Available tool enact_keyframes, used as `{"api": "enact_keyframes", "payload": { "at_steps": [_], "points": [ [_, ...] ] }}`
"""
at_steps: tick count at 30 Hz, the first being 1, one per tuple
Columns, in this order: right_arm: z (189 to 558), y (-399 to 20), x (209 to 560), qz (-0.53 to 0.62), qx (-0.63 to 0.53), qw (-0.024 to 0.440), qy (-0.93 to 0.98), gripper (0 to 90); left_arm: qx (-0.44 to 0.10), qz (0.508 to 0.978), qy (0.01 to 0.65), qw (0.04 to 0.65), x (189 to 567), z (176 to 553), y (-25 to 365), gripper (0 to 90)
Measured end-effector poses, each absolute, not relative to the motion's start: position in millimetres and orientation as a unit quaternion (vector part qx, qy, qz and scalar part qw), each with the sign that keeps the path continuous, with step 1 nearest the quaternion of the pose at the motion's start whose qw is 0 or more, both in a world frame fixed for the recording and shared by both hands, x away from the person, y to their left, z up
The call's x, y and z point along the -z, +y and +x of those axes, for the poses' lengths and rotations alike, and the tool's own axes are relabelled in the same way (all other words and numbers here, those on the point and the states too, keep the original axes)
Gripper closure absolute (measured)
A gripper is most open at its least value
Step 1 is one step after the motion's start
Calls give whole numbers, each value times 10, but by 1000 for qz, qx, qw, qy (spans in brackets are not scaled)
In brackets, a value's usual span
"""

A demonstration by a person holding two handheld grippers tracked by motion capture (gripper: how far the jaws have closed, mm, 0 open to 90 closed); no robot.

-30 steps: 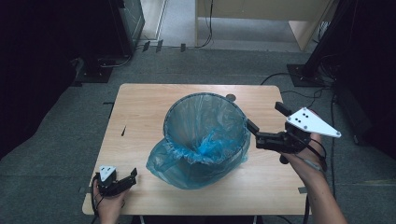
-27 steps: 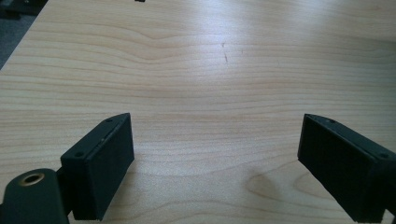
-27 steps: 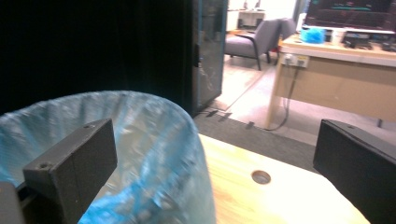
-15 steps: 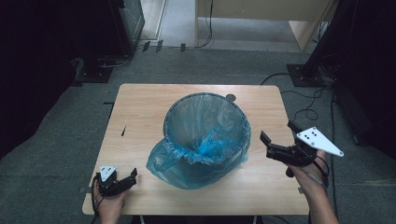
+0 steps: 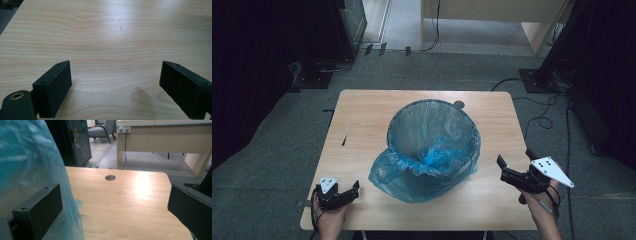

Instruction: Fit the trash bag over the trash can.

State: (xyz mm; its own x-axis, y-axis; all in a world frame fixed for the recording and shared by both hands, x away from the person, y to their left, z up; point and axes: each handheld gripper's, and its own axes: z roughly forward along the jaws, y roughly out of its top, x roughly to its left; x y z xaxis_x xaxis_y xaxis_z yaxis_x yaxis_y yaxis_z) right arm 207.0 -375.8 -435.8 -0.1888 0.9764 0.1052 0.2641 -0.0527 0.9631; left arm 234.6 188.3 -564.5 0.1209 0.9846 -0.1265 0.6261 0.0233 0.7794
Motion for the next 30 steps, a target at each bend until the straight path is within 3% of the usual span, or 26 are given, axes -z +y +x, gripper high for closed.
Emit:
{"api": "enact_keyframes", "payload": {
  "at_steps": [17, 30],
  "points": [
    [1987, -3996, 5208, 594, -445, 347, 573, 0, -247, 654, 617, 362, 5645, 2348, 1880, 112],
    [2062, -4073, 5622, 642, -361, 319, 596, 0, -237, 660, 619, 354, 5651, 2373, 1881, 111]
  ]
}}
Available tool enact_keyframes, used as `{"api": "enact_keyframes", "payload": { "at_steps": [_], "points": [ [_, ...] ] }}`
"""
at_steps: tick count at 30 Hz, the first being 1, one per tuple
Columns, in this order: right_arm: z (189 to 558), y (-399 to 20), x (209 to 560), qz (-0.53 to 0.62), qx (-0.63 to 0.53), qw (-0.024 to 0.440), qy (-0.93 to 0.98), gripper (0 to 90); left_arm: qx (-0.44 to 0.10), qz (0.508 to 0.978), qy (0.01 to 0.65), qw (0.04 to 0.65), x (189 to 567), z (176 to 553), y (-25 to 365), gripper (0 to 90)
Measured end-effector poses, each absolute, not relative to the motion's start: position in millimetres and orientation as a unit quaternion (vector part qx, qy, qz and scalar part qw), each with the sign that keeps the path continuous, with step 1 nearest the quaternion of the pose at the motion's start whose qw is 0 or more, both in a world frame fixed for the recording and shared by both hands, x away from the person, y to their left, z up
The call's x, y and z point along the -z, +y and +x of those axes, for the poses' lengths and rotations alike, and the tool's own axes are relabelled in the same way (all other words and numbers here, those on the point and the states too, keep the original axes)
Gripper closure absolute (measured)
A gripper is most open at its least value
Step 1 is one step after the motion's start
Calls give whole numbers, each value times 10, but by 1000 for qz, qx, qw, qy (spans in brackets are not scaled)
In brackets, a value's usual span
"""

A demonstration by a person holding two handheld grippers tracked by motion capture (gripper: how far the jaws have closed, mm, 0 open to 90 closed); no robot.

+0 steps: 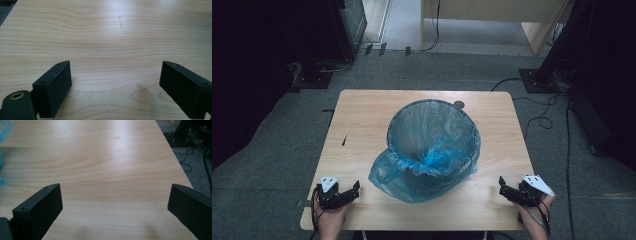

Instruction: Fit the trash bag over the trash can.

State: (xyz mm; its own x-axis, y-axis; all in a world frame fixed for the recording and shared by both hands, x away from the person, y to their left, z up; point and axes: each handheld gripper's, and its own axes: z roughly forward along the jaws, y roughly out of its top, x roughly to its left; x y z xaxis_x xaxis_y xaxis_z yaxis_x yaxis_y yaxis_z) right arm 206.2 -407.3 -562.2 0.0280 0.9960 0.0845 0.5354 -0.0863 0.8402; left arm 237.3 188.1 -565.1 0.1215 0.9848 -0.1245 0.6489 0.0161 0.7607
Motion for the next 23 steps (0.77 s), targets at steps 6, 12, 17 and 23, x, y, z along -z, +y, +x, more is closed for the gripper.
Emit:
{"api": "enact_keyframes", "payload": {
  "at_steps": [6, 12, 17, 23],
  "points": [
    [2074, -4058, 5691, 649, -333, 322, 603, 0, -238, 661, 623, 343, 5656, 2384, 1871, 112],
    [2148, -4035, 5736, 681, -268, 288, 618, 0, -241, 664, 621, 339, 5658, 2388, 1857, 112],
    [2168, -4051, 5746, 688, -266, 276, 617, 0, -242, 665, 620, 337, 5659, 2388, 1851, 112],
    [2171, -4059, 5745, 686, -267, 274, 619, 0, -246, 669, 619, 330, 5659, 2391, 1839, 112]
  ]
}}
